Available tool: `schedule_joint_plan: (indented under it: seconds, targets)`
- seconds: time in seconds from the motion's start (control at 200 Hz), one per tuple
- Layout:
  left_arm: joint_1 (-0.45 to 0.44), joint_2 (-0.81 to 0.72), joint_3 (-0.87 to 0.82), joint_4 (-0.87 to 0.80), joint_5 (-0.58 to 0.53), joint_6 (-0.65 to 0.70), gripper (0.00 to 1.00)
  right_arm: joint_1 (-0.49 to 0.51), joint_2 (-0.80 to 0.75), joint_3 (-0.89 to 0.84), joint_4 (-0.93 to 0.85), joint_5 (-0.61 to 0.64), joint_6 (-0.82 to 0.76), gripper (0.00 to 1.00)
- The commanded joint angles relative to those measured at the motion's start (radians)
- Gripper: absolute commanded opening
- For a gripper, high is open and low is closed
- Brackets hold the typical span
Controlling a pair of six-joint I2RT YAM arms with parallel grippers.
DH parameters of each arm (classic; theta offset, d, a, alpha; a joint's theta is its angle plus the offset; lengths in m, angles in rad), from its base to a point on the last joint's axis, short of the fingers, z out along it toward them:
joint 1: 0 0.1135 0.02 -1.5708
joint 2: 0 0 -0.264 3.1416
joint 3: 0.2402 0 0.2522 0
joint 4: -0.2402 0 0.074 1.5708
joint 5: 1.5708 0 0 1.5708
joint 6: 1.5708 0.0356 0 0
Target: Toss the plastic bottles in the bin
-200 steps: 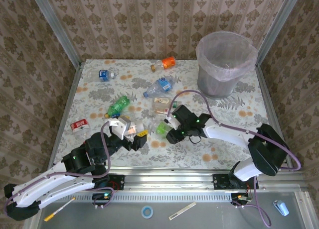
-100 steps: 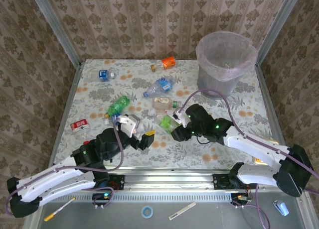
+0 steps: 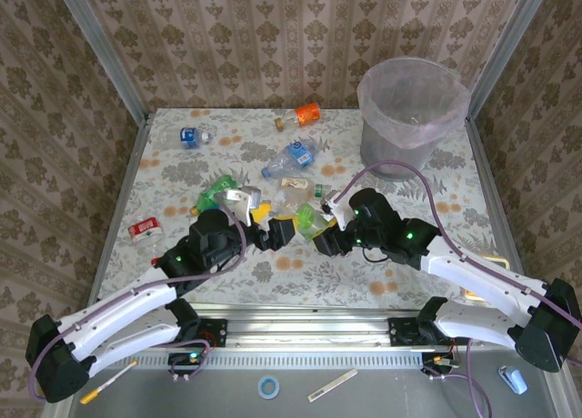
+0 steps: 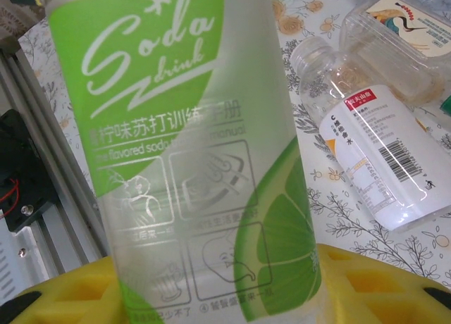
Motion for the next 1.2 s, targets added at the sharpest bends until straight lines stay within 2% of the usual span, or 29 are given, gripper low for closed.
schedule_joint_plan:
  seconds: [0.0,0.38,0.585,0.705,0.75,0.9,0.955,0.985,1.06,1.195]
  targets:
    - [0.015,0.026,-0.013,0.117,0.09,-0.09,1.0,-0.004,-0.017,-0.009,0.034,-0.026,0.011,0.38]
    - [0.051,0.155,-0.008,0.251,0.148,-0.158,0.97,-0.004,-0.018,-0.004,0.055,-0.08,0.018,0.39]
    - [0.056,0.2,-0.002,0.286,0.172,-0.162,0.86,-0.006,-0.024,0.0,0.059,-0.079,0.019,0.4]
    - [0.058,0.199,-0.017,0.289,0.156,-0.163,0.73,-0.021,-0.024,0.002,0.068,-0.09,0.023,0.42]
    - [0.06,0.192,-0.024,0.292,0.151,-0.163,0.69,-0.029,-0.026,0.002,0.068,-0.096,0.026,0.46]
    - [0.072,0.154,-0.032,0.273,0.148,-0.152,0.58,-0.065,-0.034,0.012,0.043,-0.09,0.028,0.74]
    - [0.076,0.133,-0.032,0.248,0.142,-0.141,0.57,-0.1,-0.041,0.013,0.025,-0.074,0.037,0.84]
    - [0.078,0.121,-0.031,0.231,0.135,-0.132,0.57,-0.128,-0.043,0.013,0.013,-0.07,0.044,0.86]
    - [0.086,0.079,-0.028,0.176,0.115,-0.108,0.56,-0.224,-0.054,-0.003,-0.006,-0.08,0.073,0.88]
    - [0.093,-0.011,-0.018,0.083,0.081,-0.062,0.55,-0.464,-0.054,-0.071,0.024,-0.118,0.176,0.88]
